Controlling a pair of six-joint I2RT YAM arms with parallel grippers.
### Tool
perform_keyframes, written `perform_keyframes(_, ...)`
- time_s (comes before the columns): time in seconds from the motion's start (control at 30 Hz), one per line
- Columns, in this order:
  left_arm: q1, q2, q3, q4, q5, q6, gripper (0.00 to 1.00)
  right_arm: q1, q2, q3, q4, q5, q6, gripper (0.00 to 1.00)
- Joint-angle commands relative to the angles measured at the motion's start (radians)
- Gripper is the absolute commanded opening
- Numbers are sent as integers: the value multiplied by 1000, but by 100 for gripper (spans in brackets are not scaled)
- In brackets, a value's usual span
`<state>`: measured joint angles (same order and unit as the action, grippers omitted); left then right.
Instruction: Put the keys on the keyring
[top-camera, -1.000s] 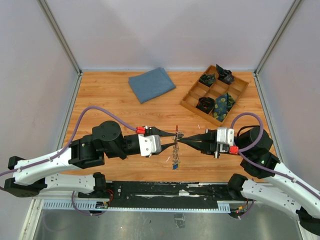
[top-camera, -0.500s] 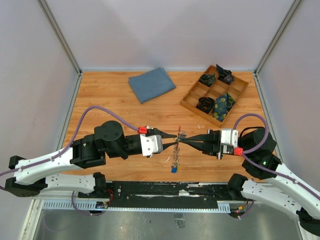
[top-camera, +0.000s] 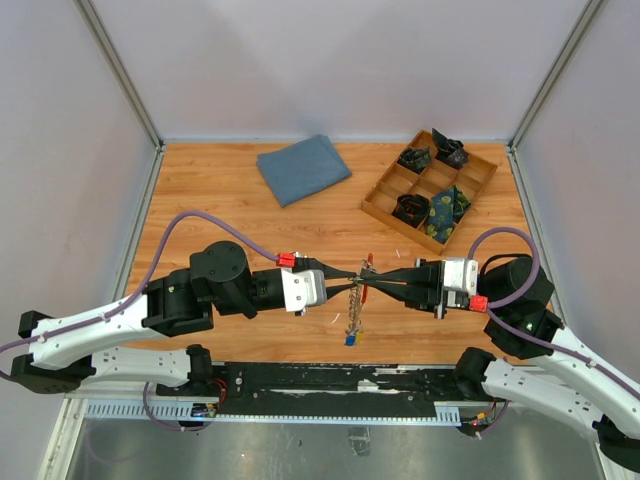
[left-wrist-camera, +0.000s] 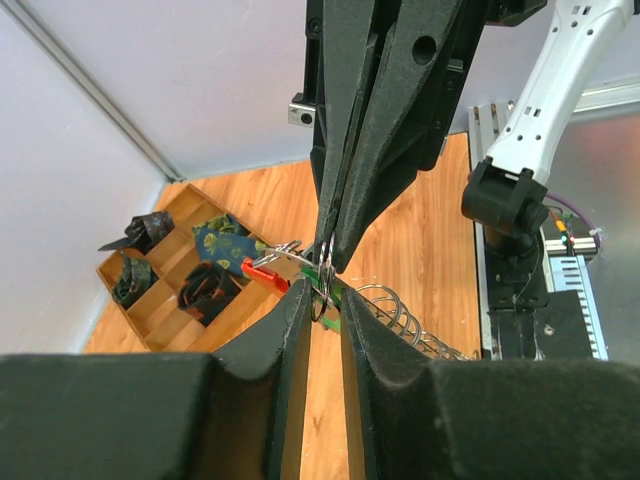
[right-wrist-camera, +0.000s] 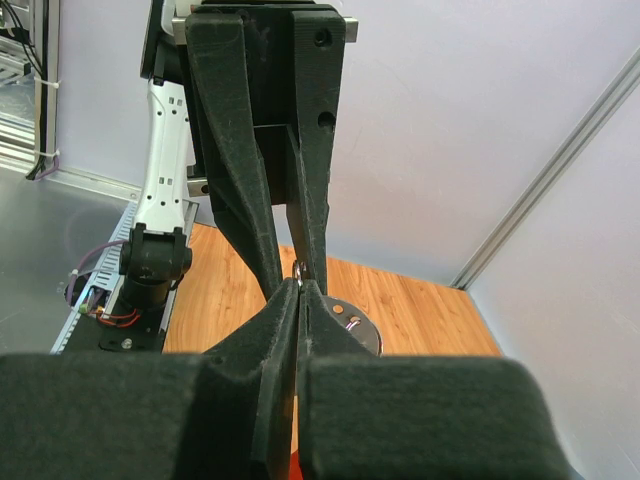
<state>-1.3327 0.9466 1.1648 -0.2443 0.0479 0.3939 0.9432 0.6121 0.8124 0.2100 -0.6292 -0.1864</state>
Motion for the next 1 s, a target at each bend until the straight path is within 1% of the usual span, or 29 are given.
perform_keyframes(0.0,-6,-5,9,52,30,-15,22,16,-11,14,42,-13,-9,0)
perform_keyframes(0.4,-6,-3,11,55,42,-23,15,17,-12,19,10,-15,-22,1)
perform_keyframes(0.47,-6,-2,11,56,42,-22,12,16,-13,21,-8,-14,-34,1)
perform_keyframes(0.63,-6,-1,18,52,48,-23,1,17,-13,36,-75,-11,-76,1)
perform_keyframes(0.87,-6,7,35,25,34,-21,0,18,-14,52,-172,8,-136,1)
perform_keyframes(0.97,-6,19,52,-5,6,-19,0,17,-15,62,-211,28,-165,3)
